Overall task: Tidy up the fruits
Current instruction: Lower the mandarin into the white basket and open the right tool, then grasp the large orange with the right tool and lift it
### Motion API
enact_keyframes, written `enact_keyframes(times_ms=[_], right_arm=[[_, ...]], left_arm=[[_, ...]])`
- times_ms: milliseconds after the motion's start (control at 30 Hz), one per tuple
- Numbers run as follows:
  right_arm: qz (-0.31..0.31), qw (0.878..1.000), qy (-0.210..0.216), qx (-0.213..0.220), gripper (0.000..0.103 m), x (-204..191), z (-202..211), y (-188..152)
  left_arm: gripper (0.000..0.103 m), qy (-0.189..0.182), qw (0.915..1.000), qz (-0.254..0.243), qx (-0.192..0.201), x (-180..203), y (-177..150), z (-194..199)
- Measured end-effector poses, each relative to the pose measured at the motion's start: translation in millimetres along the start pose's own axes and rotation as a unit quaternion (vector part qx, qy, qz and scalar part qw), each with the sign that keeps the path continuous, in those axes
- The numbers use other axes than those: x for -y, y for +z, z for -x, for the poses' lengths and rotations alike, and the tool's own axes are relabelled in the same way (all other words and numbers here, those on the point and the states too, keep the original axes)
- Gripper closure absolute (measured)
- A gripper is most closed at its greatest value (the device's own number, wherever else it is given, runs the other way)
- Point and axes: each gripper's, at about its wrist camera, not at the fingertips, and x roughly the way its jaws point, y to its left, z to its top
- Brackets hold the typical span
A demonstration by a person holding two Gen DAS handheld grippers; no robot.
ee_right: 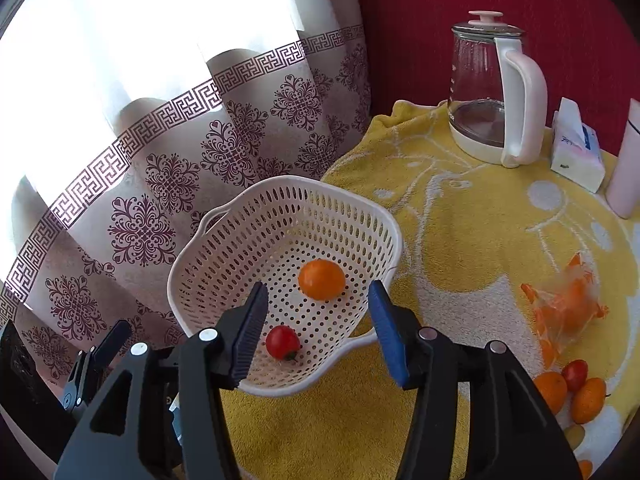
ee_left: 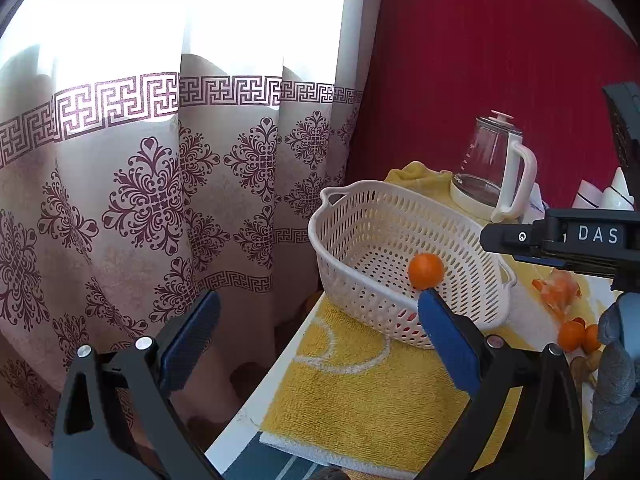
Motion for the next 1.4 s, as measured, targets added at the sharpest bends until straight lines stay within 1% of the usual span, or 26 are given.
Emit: enact_keyframes(times_ms=[233, 300, 533, 700, 867, 1100, 1400], right_arm=[[-0.035, 0.999, -0.004, 0.009, 0.05, 19.9, 13.8, -13.7], [-0.044, 0.999, -0.009, 0.013, 0.046, 25.9, 19.8, -20.3], [-0.072, 0.997, -0.03, 0.02, 0.04, 48.6, 38.0, -46.8], [-0.082, 0.995, -0.052, 0.028, 0.039, 63.3, 53.1, -63.4], [-0.085, 0.992, -0.087, 0.039, 0.038, 83.1, 74.8, -82.0], [-0.132, 0.981, -0.132, 0.046, 0.038, 128.2, 104.8, -106.8], [-0.205, 0.962, -0.174, 0.054, 0.038, 180.4, 134.6, -134.5]], left_arm=[[0.003, 0.0, 1.0, -0.009, 0.001, 4.5, -0.3, 0.5], [0.003, 0.0, 0.9999, -0.011, 0.001, 6.0, -0.4, 1.1], [0.003, 0.002, 0.9997, -0.023, 0.007, 12.7, -1.8, 4.5], [0.003, 0.002, 0.9994, -0.033, 0.012, 16.8, -2.0, 7.0], [0.003, 0.001, 0.9991, -0.04, 0.013, 21.2, -2.9, 9.4], [0.003, -0.003, 0.9984, -0.054, 0.014, 30.4, -5.5, 12.8], [0.003, -0.016, 0.9966, -0.079, 0.016, 49.2, -11.8, 20.7]])
